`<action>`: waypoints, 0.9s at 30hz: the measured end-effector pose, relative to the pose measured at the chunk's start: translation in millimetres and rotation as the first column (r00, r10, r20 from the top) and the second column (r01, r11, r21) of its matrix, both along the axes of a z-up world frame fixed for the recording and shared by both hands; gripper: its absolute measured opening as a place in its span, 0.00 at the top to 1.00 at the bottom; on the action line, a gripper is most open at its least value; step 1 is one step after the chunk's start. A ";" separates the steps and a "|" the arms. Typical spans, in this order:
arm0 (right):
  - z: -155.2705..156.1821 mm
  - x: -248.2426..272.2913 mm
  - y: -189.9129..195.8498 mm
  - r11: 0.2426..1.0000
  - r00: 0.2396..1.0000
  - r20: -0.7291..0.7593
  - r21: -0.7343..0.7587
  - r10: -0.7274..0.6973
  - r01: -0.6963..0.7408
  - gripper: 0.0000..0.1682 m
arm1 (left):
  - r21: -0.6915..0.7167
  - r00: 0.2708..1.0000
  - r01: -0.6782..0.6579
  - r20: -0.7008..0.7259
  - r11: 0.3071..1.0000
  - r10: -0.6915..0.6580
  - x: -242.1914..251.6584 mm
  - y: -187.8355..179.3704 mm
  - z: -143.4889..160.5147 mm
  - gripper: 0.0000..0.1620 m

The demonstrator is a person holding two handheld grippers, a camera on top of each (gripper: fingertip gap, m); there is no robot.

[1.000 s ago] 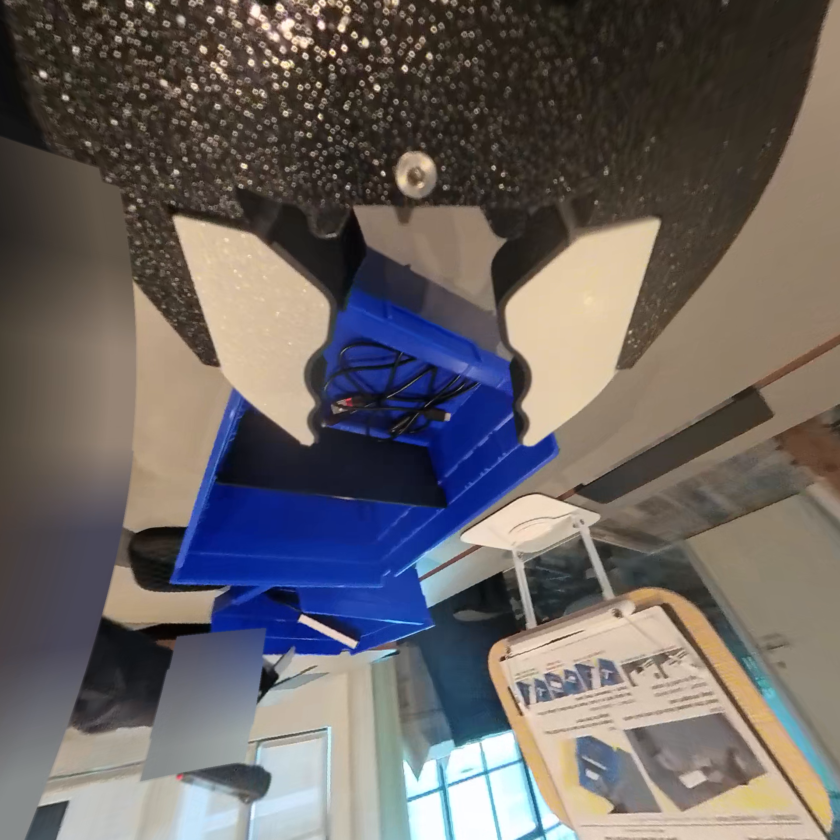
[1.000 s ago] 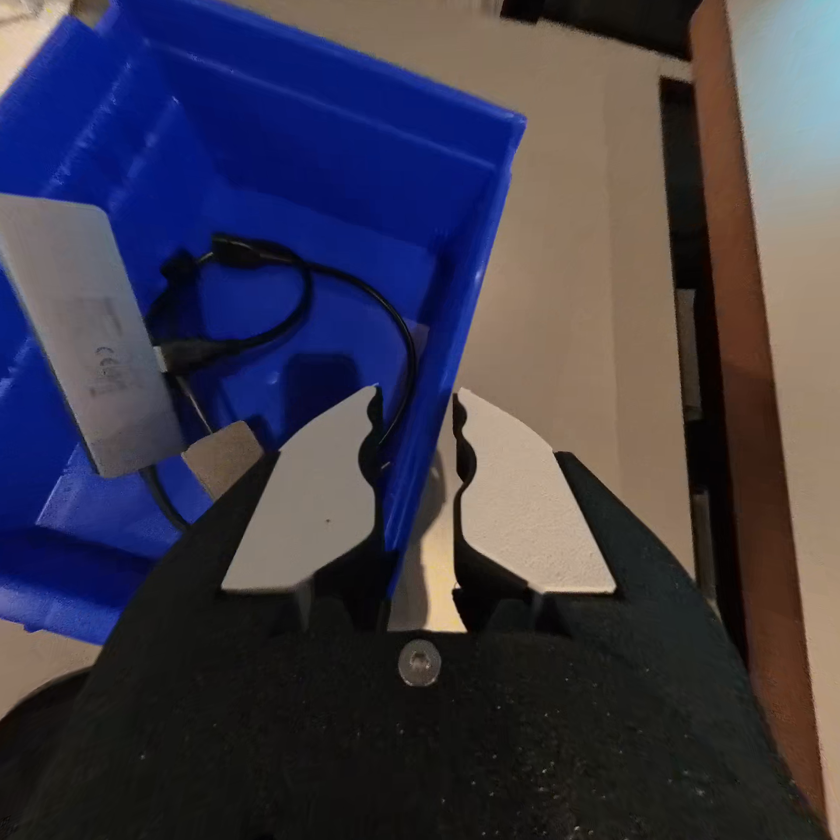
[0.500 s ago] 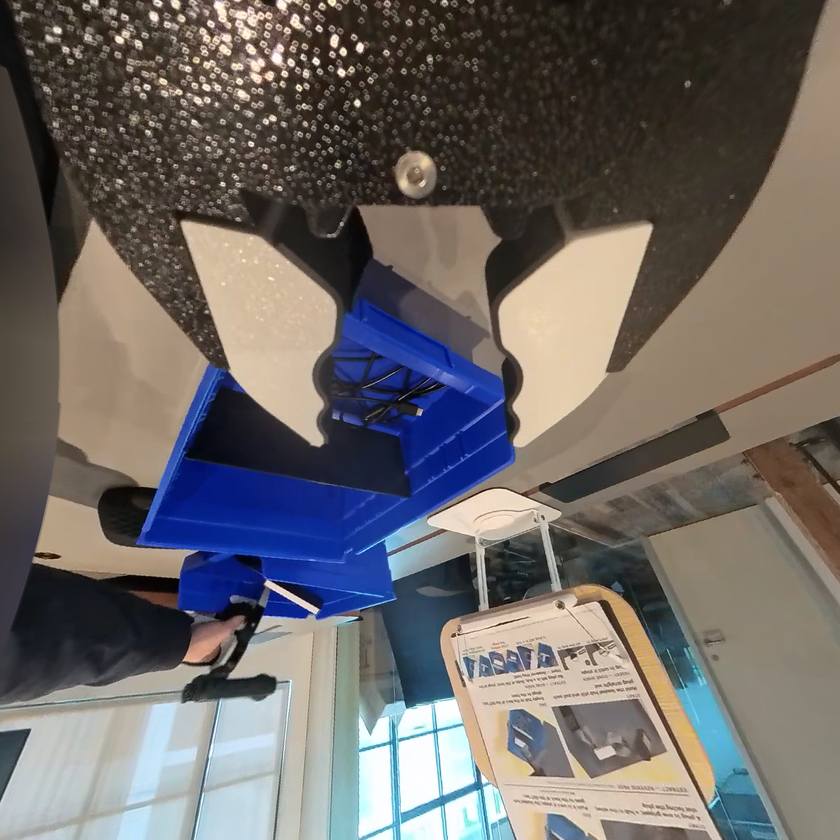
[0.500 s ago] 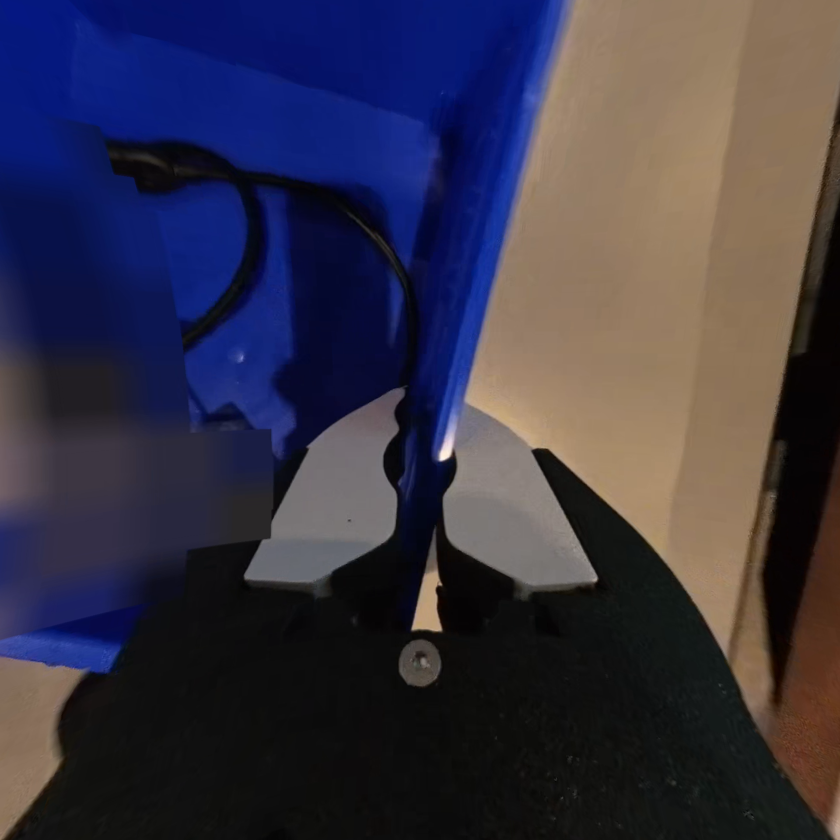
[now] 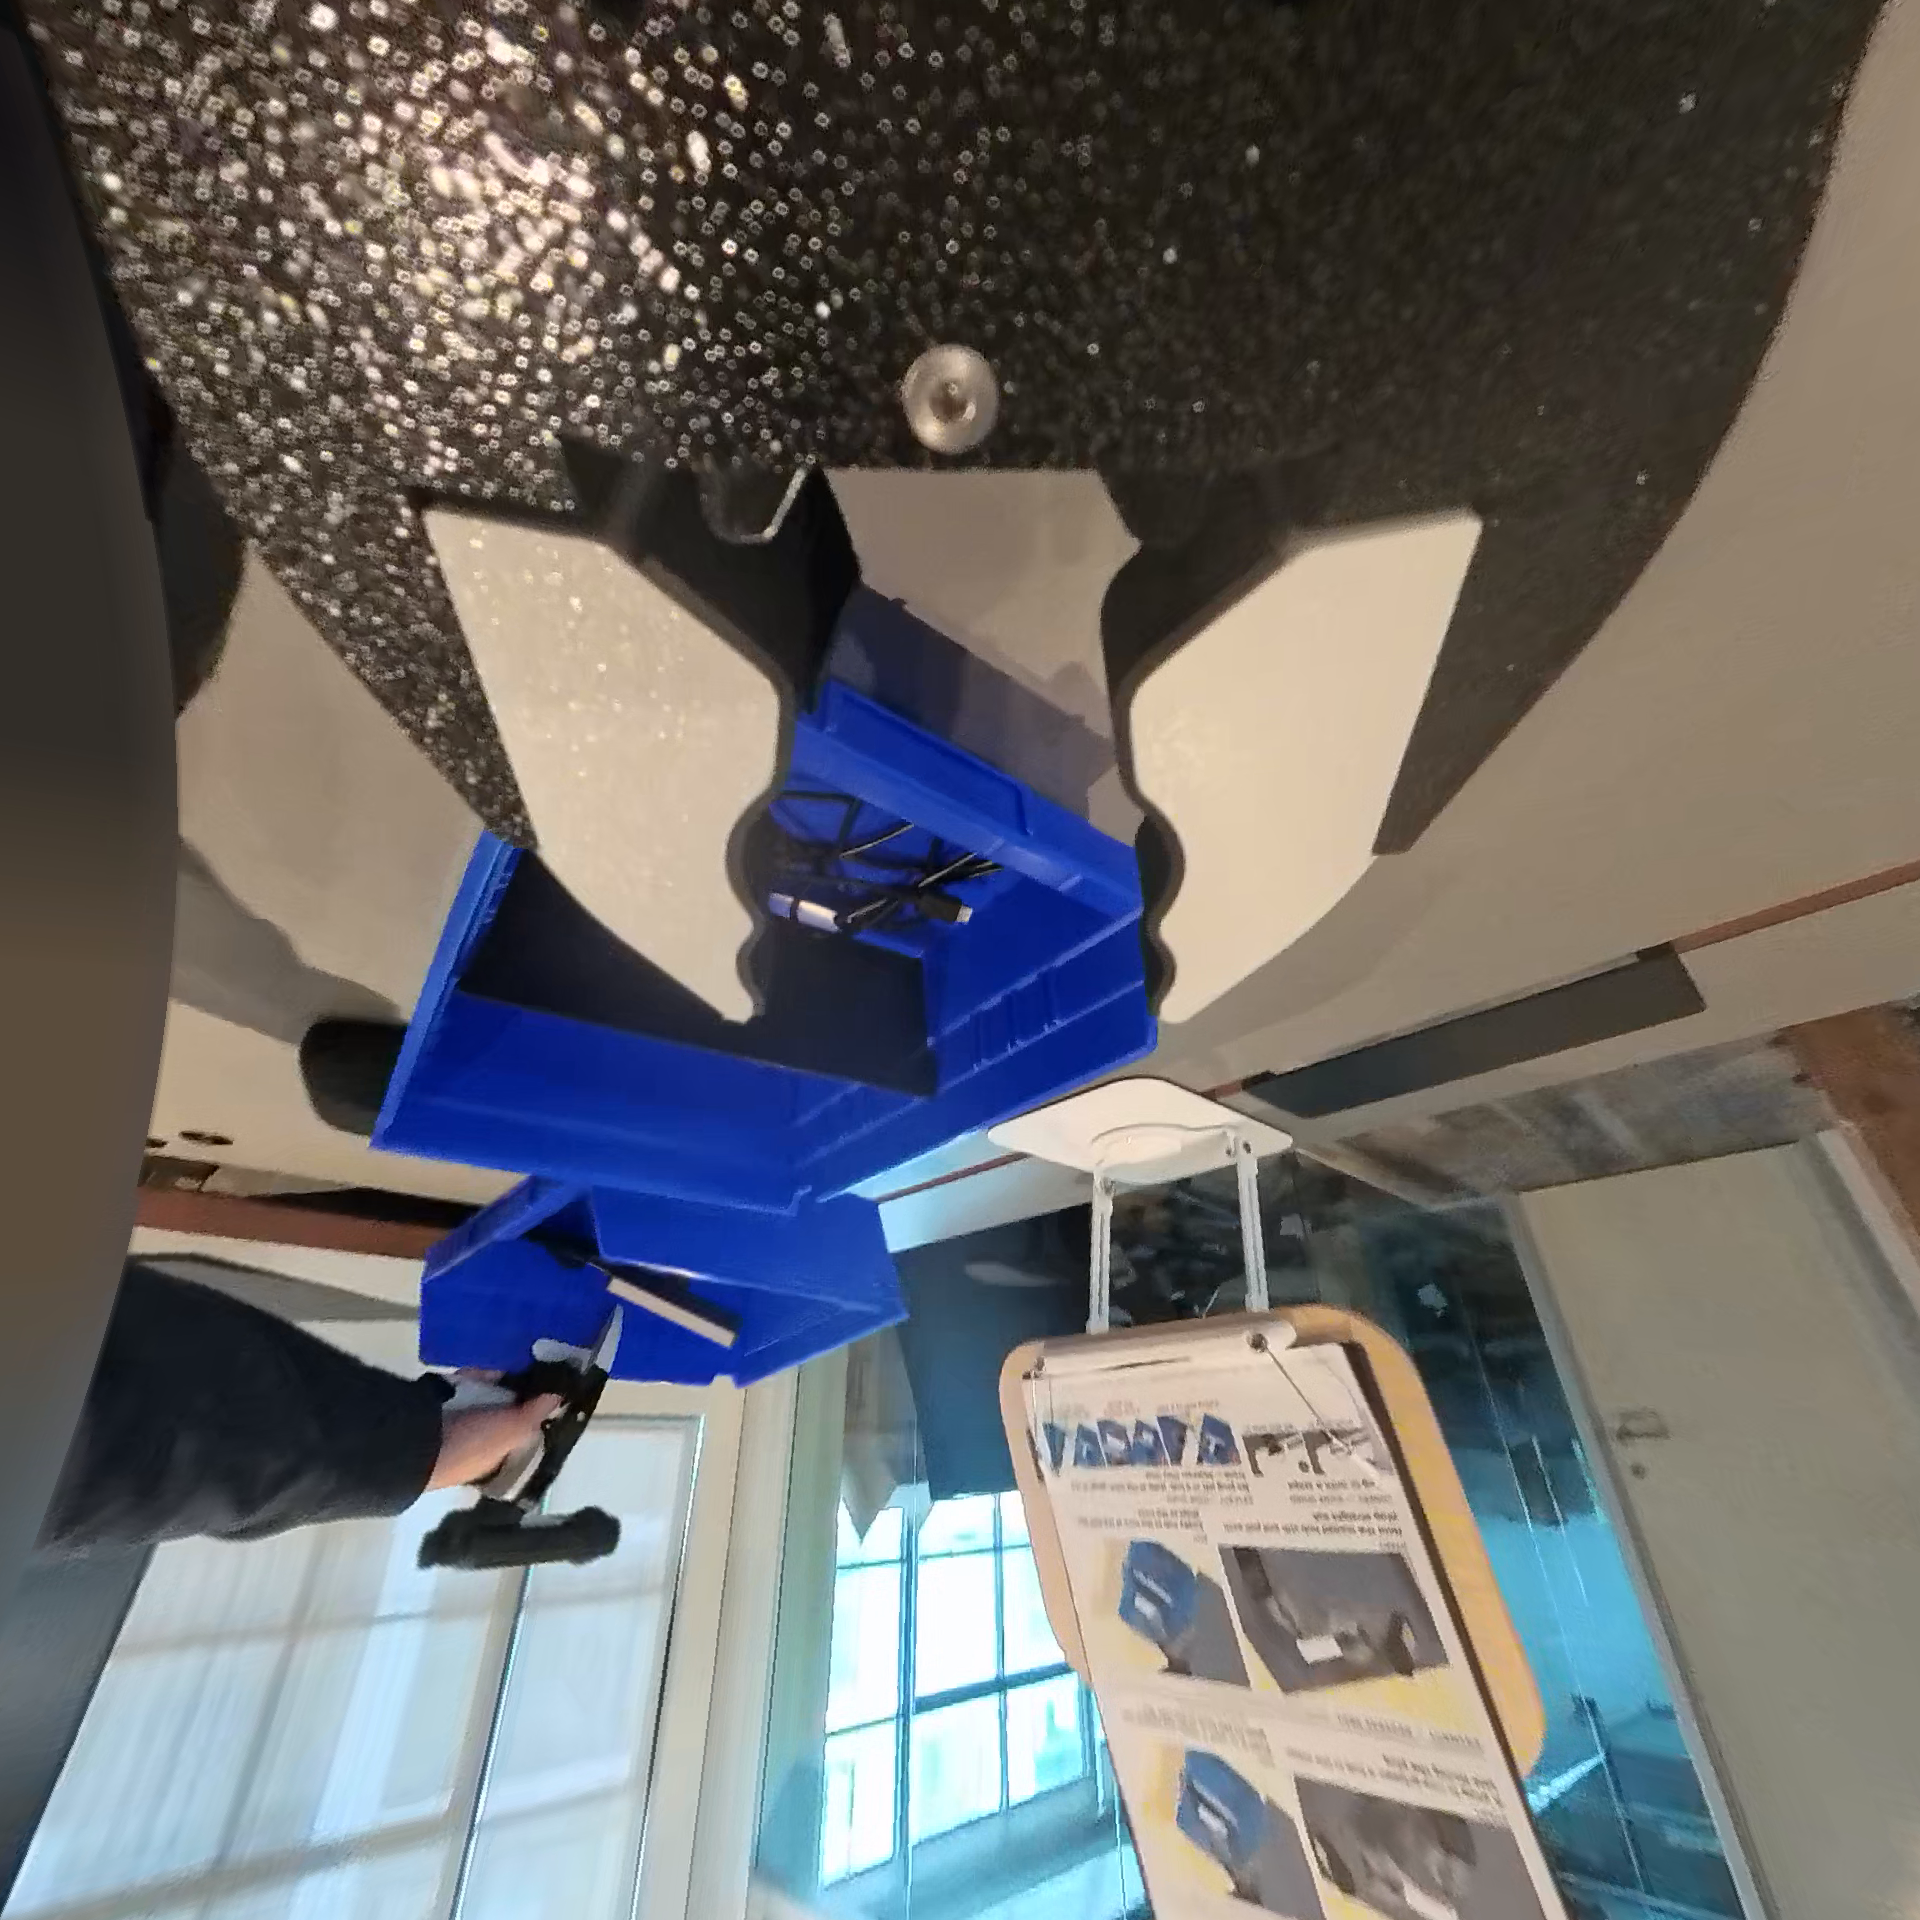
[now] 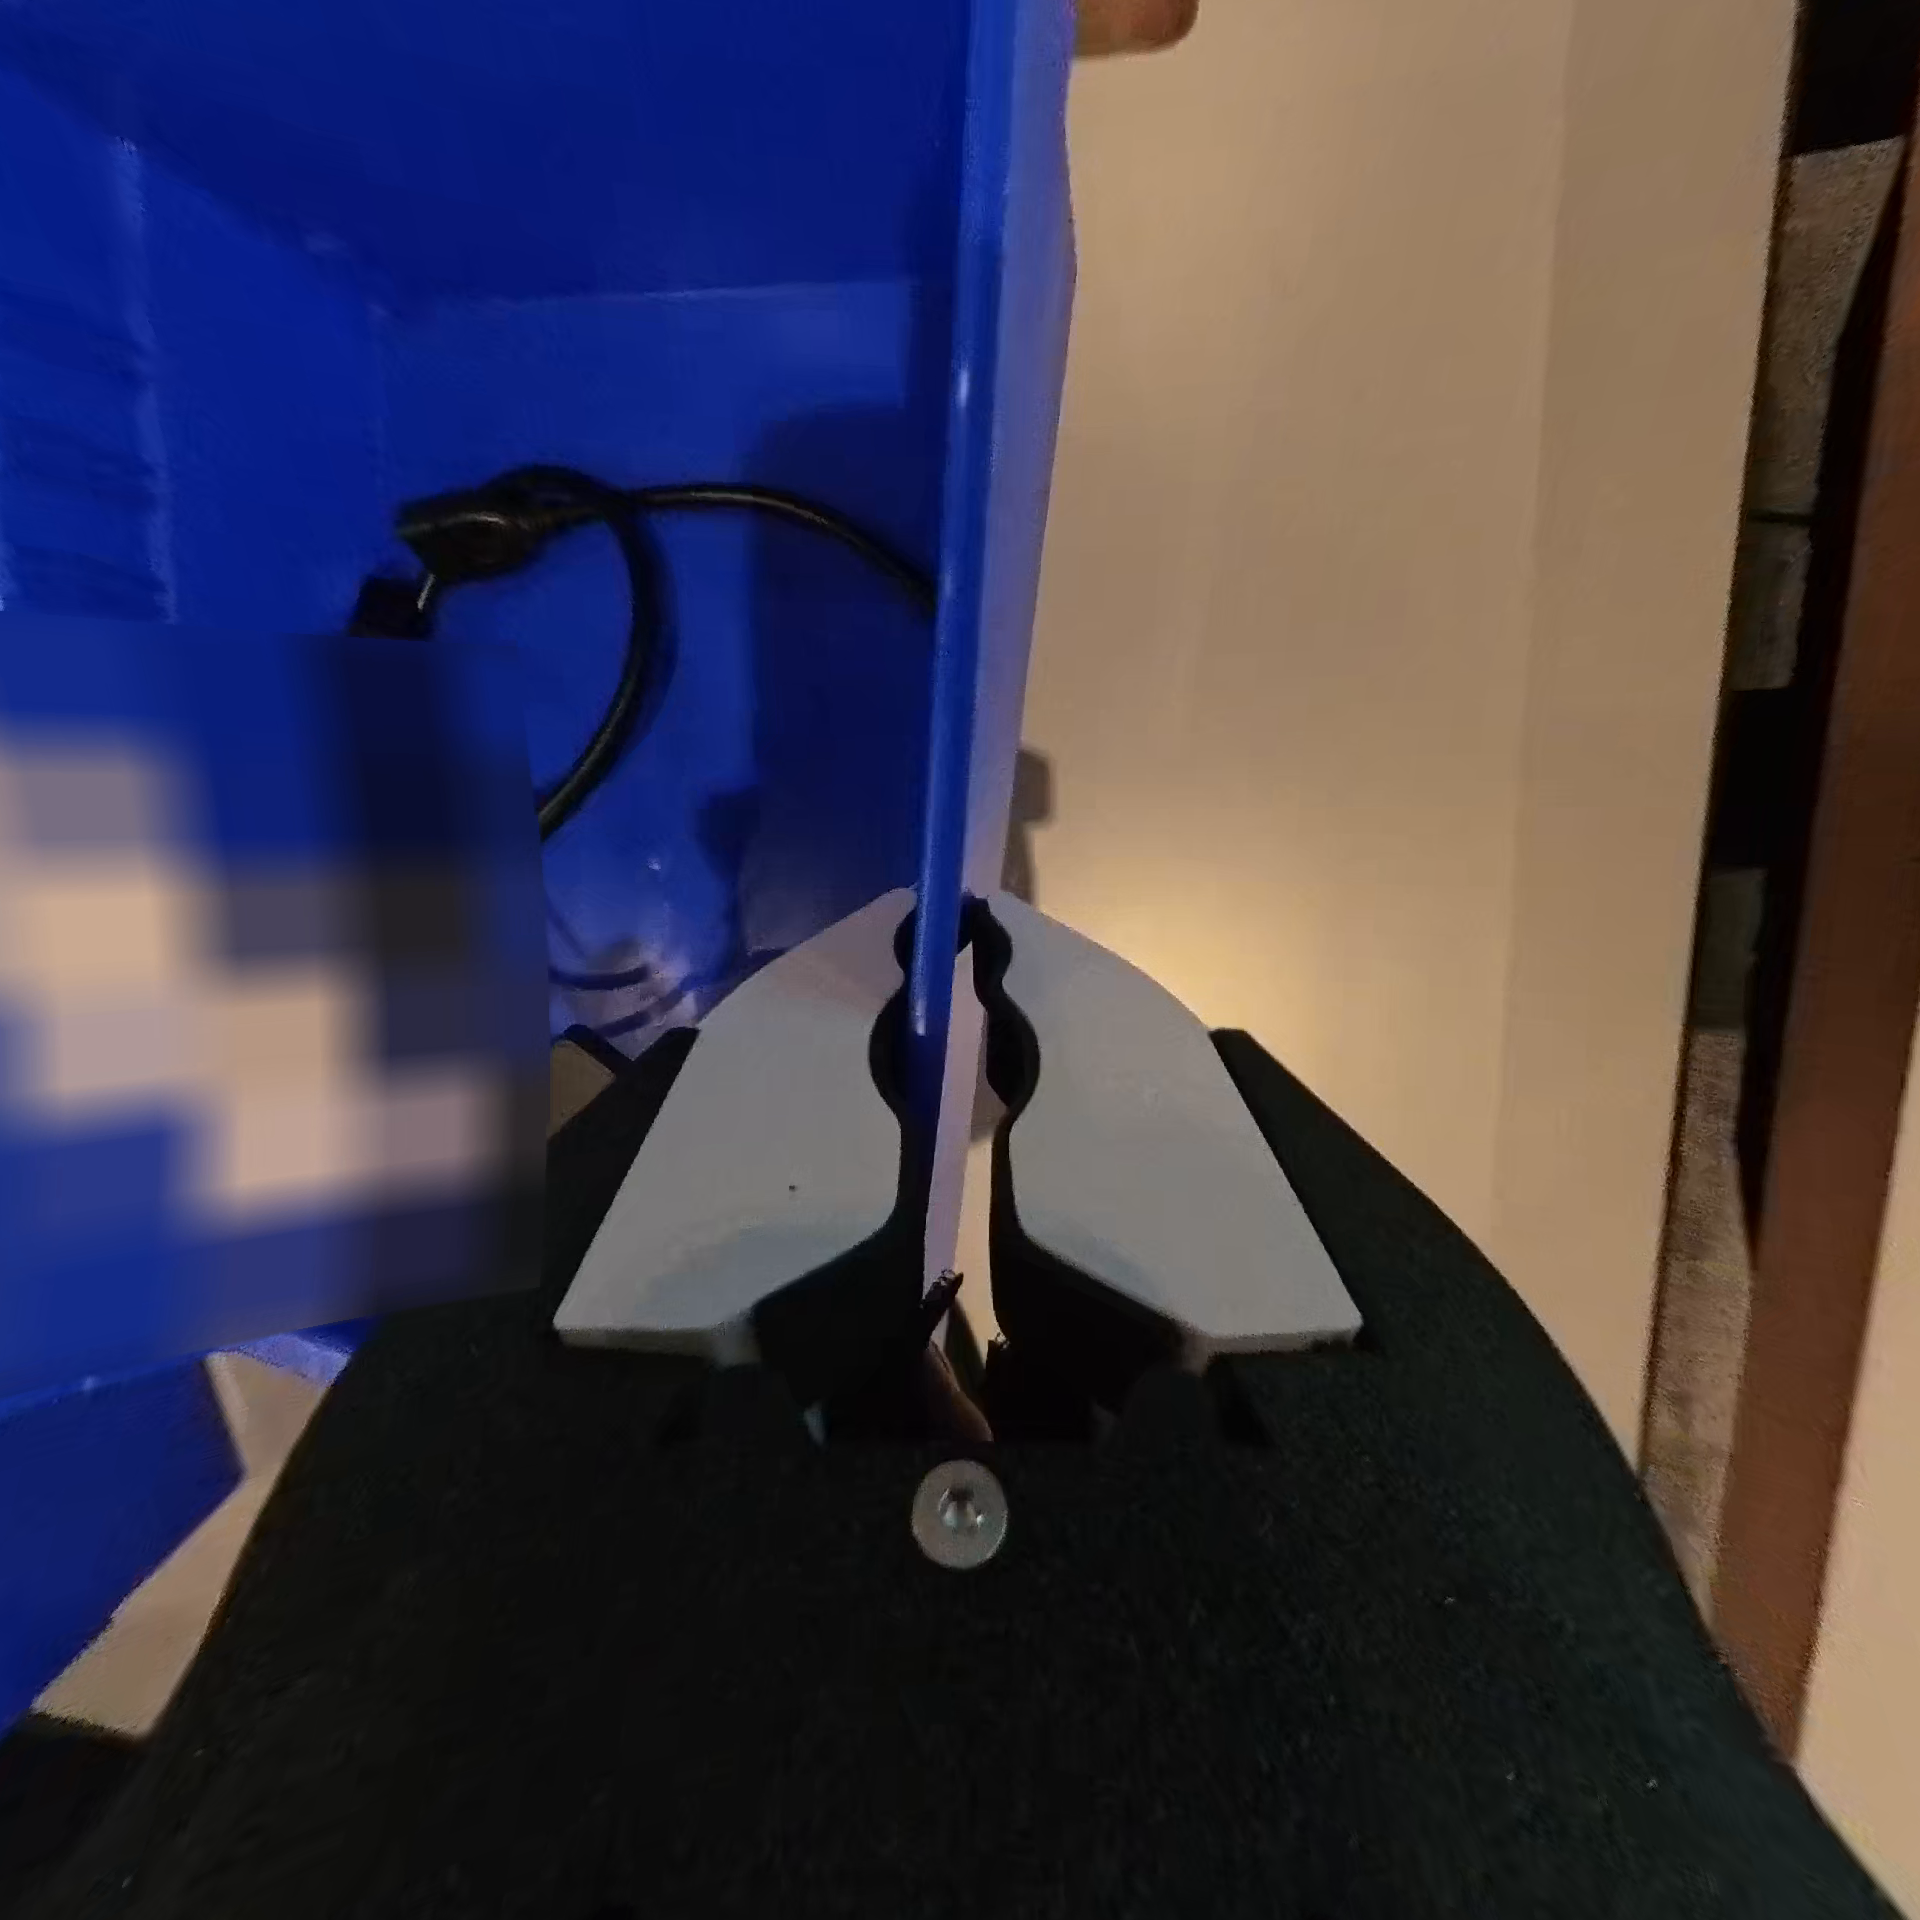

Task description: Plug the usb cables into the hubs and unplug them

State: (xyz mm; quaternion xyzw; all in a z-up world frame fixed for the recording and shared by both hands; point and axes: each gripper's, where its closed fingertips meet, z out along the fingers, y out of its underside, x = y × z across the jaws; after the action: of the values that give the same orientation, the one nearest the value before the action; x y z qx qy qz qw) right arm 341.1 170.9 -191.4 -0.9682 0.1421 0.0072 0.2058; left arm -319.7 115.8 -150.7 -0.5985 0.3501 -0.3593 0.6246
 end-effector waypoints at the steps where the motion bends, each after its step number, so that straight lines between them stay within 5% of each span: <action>1: 5.6 -3.0 0.2 1.000 1.000 -0.023 0.026 -0.006 0.007 0.96 | 0.002 1.000 0.006 0.007 1.000 -0.006 -0.6 -0.6 0.1 0.58; 9: 90.1 -82.5 13.5 0.965 0.980 -0.112 0.223 0.166 -0.138 0.96 | 0.014 1.000 -0.023 0.017 1.000 0.023 -14.4 -0.3 -1.6 0.60; 16: 162.2 -239.5 52.8 0.847 0.895 -0.089 0.378 0.436 -0.375 0.96 | 0.007 0.968 -0.238 0.088 0.971 0.237 -55.5 29.2 15.6 0.63; 22: 169.3 -422.5 104.5 0.703 0.723 -0.151 0.430 0.674 -0.566 0.96 | 0.019 0.919 -0.378 0.129 0.926 0.372 -93.6 35.4 27.4 0.63; 27: 132.7 -561.2 156.7 0.620 0.619 -0.149 0.400 0.771 -0.675 0.96 | 0.024 0.860 -0.497 0.149 0.867 0.489 -135.9 32.6 29.2 0.63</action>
State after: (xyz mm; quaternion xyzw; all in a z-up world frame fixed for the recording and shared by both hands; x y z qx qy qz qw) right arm -220.1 327.7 -58.6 -0.8833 -0.2380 0.2623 0.3071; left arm -455.6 148.4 -121.5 -0.6222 0.1524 -0.2171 0.7366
